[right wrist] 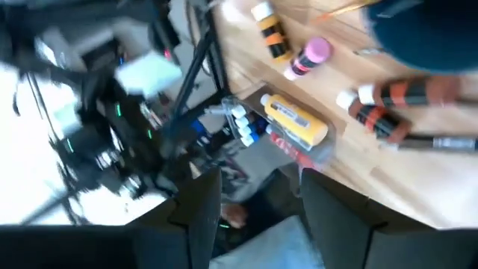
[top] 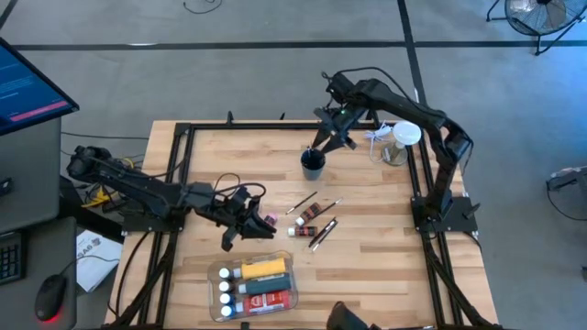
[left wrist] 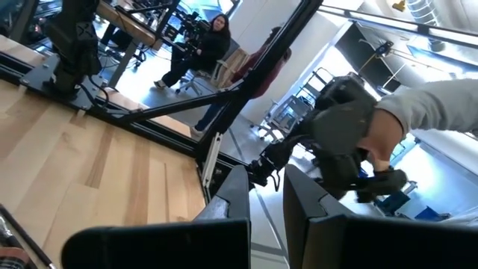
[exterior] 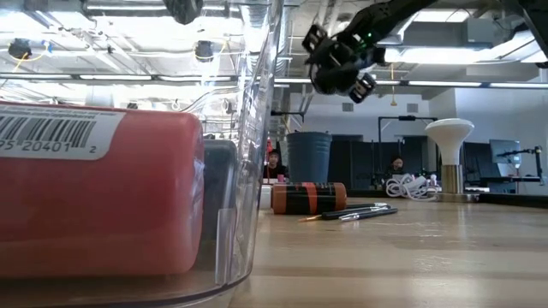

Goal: Pick & Place Paint Supplies
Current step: Put the paint brush into the blue cup

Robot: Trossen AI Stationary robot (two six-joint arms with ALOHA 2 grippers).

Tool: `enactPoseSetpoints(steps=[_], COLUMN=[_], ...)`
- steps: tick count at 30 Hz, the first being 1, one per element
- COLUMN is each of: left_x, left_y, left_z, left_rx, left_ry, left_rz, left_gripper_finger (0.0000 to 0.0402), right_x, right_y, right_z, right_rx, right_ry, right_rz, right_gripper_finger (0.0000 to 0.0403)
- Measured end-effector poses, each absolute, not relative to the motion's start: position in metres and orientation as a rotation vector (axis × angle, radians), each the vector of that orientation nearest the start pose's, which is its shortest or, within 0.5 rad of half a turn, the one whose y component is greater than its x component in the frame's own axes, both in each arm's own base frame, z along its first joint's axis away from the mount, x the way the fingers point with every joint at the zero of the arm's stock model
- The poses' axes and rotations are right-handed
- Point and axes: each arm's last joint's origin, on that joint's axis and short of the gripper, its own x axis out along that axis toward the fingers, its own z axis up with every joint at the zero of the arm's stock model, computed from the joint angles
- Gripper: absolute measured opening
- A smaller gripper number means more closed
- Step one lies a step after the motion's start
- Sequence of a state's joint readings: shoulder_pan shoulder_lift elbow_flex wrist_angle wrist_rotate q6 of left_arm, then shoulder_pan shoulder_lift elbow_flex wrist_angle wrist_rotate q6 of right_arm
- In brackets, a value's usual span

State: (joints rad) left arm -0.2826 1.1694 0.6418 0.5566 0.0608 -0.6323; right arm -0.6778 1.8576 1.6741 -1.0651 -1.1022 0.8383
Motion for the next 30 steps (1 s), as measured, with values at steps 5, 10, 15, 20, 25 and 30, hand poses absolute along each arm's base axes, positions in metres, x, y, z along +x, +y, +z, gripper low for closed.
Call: enactPoseSetpoints(steps=[5,10,15,20,25,30], left_x=[0.247,0.249,0.250,0.252,0.253,0.254], left_y=[-0.064,-0.056,-0.050,-0.044,-0.035,-0.027], left_z=[0.278,0.278,0.278,0.278,0.278,0.278], left_rx=[-0.630,-0.630,-0.631,-0.632,-0.643,-0.678], left_ry=[0.069,0.058,0.050,0.042,0.032,0.022], left_rz=[-0.306,-0.274,-0.252,-0.228,-0.195,-0.157], left_gripper_finger=[0.0002,0.0002,0.0002,0.0002,0.0002,0.0002], right_x=[0.303,0.287,0.268,0.261,0.263,0.265], right_y=[-0.193,-0.159,-0.123,-0.093,-0.072,-0.060], right_z=[0.313,0.332,0.345,0.355,0.354,0.335], right_rx=[1.498,1.277,0.959,0.641,0.398,0.275], right_ry=[0.940,1.000,1.178,1.290,1.365,1.433], right_rz=[0.160,0.262,0.205,0.126,0.090,0.210], right_gripper_finger=[0.0175,0.0154,0.0129,0.0117,0.0122,0.0133])
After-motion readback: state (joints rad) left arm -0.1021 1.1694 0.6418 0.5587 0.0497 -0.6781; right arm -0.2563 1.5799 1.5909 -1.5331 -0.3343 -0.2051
